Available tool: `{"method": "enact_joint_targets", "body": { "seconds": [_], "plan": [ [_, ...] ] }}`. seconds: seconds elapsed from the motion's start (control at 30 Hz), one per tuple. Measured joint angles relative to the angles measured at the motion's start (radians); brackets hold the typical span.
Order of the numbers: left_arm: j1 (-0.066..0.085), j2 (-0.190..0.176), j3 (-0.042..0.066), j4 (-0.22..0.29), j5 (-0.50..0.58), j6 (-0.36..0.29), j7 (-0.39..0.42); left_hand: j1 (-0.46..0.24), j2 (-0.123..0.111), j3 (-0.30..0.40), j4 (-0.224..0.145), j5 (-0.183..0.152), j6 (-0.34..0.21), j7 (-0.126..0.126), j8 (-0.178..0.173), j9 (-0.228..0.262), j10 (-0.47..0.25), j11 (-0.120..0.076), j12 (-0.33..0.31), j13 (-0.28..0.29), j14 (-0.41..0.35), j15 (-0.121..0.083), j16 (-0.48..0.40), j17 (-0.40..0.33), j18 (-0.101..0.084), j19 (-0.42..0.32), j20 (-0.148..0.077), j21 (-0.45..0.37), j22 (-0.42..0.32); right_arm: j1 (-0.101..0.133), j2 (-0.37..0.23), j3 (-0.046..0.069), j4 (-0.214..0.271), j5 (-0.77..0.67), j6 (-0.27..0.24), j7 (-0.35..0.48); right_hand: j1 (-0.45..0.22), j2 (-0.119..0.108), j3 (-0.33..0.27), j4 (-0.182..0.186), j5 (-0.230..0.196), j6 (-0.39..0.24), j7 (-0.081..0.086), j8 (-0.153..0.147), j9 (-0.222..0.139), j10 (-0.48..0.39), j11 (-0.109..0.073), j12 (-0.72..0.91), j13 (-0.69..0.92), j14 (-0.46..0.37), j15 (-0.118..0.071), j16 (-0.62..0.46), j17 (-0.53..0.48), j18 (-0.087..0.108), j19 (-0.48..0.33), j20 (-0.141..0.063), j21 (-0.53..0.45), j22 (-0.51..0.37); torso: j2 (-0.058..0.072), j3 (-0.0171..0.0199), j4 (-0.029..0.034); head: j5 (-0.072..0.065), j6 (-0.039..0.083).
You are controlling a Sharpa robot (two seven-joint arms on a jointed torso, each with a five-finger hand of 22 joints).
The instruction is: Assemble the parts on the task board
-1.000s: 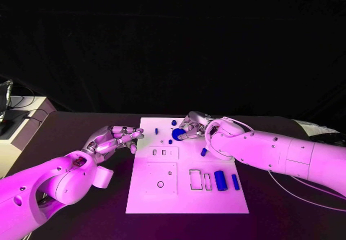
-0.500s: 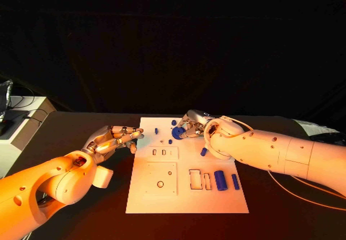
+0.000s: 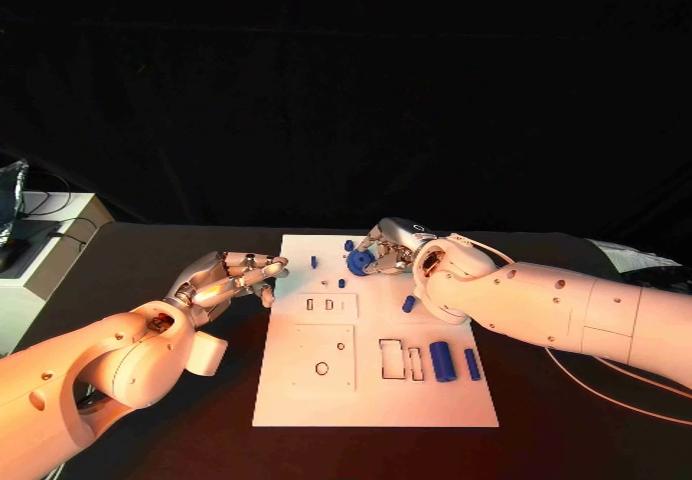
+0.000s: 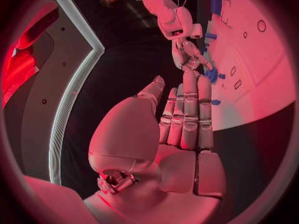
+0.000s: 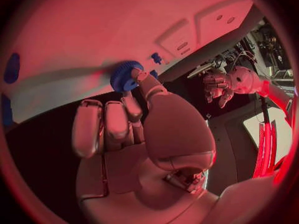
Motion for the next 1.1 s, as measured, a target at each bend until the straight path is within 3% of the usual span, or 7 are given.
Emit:
{"method": "enact_joint_targets", "body": {
  "seconds": [0.57, 0.93, 1.1],
  "plan": [
    [0.0, -0.002, 0.0, 0.001, 0.0, 0.001, -0.002, 0.0, 0.0, 0.003, -0.003, 0.0, -0.004, 0.004, 0.0, 0.0, 0.0, 0.0, 0.0, 0.0, 0.0, 0.0, 0.0, 0.0, 0.0, 0.0, 0.0, 0.0, -0.002, 0.001, 0.007, 0.004, 0.022, -0.016, -0.05, 0.007, -0.008, -0.003, -0.012, 0.008, 0.0, 0.002, -0.002, -0.001, 0.0, 0.0, 0.0, 0.0, 0.004, 0.0, 0.0, 0.0, 0.003, 0.0, 0.0, 0.0, 0.0, 0.0, 0.0, -0.0005, -0.0005, 0.001, -0.002],
    [0.0, -0.001, 0.0, 0.002, 0.0, 0.002, -0.002, 0.0, 0.0, 0.004, -0.004, 0.0, -0.004, 0.004, 0.0, 0.0, 0.0, 0.0, 0.0, 0.0, 0.0, 0.0, 0.0, 0.0, 0.0, 0.0, 0.0, 0.0, -0.002, 0.0, 0.059, 0.004, -0.047, -0.021, -0.058, 0.013, -0.008, -0.003, -0.017, 0.011, -0.003, 0.002, -0.002, -0.003, 0.0, 0.0, 0.0, 0.0, 0.004, 0.0, 0.0, 0.0, 0.003, 0.0, 0.0, 0.0, 0.0, 0.0, 0.001, -0.0012, 0.0009, 0.005, -0.001],
    [0.0, -0.001, 0.0, 0.002, 0.0, 0.002, -0.002, 0.0, 0.0, 0.004, -0.004, 0.0, -0.004, 0.004, 0.0, 0.0, 0.0, 0.0, 0.0, 0.0, 0.0, 0.0, 0.0, 0.0, 0.0, 0.0, 0.0, 0.0, -0.003, 0.0, 0.078, 0.004, -0.078, -0.022, -0.058, 0.015, -0.008, -0.003, -0.017, 0.011, -0.003, 0.002, -0.002, -0.002, 0.0, 0.0, 0.001, 0.0, 0.004, 0.0, 0.0, 0.0, 0.003, 0.0, 0.0, 0.0, 0.0, 0.0, 0.0, -0.0017, 0.0018, 0.007, -0.007]
  ]
}}
